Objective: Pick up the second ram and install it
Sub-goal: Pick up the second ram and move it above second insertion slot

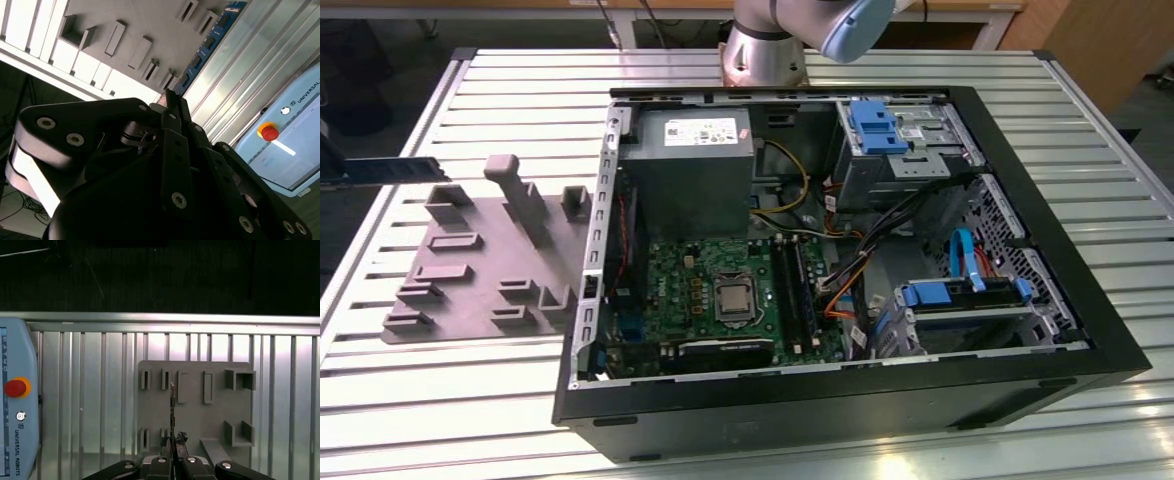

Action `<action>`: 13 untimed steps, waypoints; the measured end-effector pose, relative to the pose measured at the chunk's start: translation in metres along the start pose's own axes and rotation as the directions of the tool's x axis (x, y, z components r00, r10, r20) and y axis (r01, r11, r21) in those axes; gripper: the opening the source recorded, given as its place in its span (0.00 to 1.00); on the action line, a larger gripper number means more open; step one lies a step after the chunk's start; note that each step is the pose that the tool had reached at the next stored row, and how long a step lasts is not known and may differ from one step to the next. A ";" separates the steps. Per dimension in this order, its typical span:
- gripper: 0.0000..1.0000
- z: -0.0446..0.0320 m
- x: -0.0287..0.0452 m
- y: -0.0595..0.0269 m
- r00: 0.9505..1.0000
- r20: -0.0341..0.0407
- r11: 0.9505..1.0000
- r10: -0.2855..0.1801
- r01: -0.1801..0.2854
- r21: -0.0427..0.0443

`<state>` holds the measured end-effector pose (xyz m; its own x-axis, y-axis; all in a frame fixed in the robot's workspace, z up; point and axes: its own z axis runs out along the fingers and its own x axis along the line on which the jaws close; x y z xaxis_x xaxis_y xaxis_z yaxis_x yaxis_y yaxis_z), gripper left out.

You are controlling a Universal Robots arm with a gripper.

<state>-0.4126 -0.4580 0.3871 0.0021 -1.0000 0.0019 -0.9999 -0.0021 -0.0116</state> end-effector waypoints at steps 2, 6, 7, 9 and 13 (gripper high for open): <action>0.14 -0.0029 0.0000 0.0000 1.000 0.000 1.000 0.000 0.000 0.000; 0.14 -0.0083 0.0000 -0.0001 1.000 0.000 1.000 0.000 0.000 0.000; 0.14 -0.0099 0.0000 -0.0001 1.000 0.000 1.000 0.000 0.000 0.000; 0.14 -0.0131 0.0000 -0.0001 1.000 0.000 1.000 0.000 0.000 0.000; 0.14 -0.0213 0.0000 -0.0002 1.000 0.000 1.000 0.000 0.000 0.000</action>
<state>-0.4126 -0.4580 0.4084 0.0021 -1.0000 0.0019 -0.9999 -0.0021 -0.0116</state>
